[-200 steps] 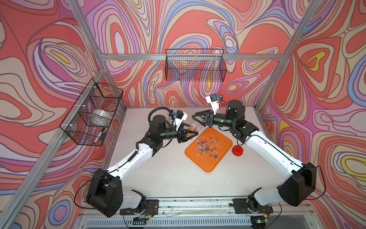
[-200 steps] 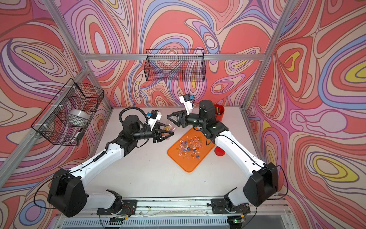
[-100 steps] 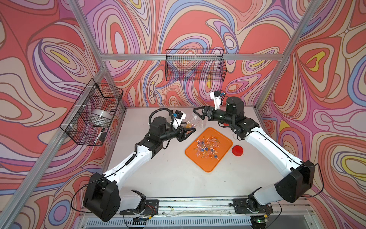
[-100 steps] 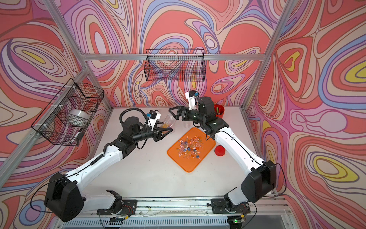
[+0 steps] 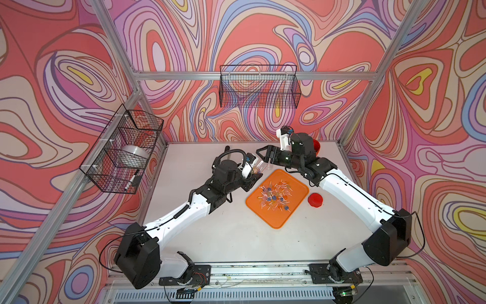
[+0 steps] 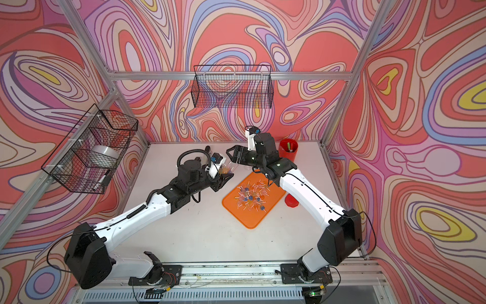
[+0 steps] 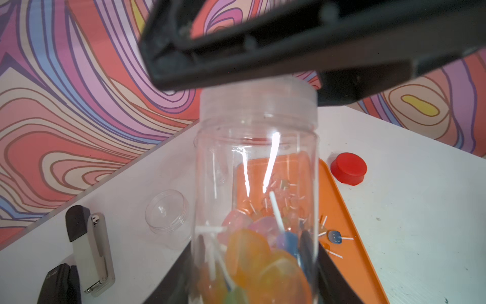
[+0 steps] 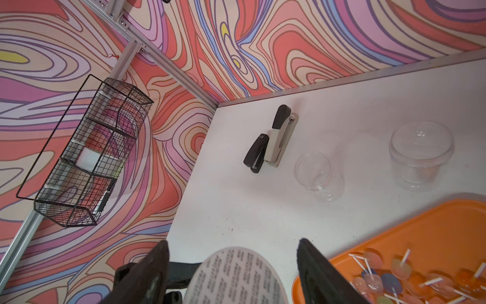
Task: Pour the candies out of the jar
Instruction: Unscrew the lid from the jar.
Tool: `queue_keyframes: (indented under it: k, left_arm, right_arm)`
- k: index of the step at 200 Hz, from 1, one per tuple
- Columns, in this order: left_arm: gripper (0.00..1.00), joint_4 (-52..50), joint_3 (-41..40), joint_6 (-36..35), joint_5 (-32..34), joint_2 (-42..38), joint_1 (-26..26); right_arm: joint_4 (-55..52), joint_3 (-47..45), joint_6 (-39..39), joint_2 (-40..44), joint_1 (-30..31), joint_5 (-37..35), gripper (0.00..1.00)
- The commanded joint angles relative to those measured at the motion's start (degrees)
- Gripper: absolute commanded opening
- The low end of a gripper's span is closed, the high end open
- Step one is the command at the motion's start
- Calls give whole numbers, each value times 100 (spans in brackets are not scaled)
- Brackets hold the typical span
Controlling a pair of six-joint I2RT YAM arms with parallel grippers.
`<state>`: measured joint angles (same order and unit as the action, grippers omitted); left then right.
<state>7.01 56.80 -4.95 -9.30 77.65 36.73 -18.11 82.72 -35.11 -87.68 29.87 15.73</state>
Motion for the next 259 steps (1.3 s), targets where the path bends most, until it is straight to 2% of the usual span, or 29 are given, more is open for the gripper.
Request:
queue_keyframes:
  k: [1, 66, 106, 117, 130, 142, 165, 190, 226, 259]
  left_arm:
    - [0, 231, 200, -147, 279, 14, 36]
    - [0, 301, 183, -144, 306, 40, 62]
    - [0, 332, 154, -138, 261, 40, 71]
    - [0, 411, 97, -120, 136, 14, 65]
    - [0, 423, 51, -96, -275, -28, 8]
    - [0, 452, 8, 44, -1150, -88, -141]
    - [0, 1097, -222, 816, -2840, -257, -595]
    - [0, 1898, -432, 1704, -3983, -347, -1047]
    - [0, 2098, -193, 2205, -4772, -133, -1142]
    - [0, 1942, -144, 2143, -4634, -81, -1151]
  right_arm:
    - [-112, 34, -30, -113, 30, -188, 76]
    - [38, 62, -203, -303, 36, 81, 70]
    - [365, -74, -187, -213, 28, 384, 51]
    - [527, -151, 83, -136, 28, 545, 38]
    - [944, -326, 497, -10, 11, 982, 31]
    - [1376, -525, 855, 111, -32, 1603, 29]
    - [1883, -789, 1339, 363, -81, 2766, 30]
    - [1892, -826, 1510, 521, -156, 3486, 27]
    - [1849, -901, 1603, 632, -154, 3635, 26]
    - [1698, -816, 1639, 652, -157, 3381, 26]
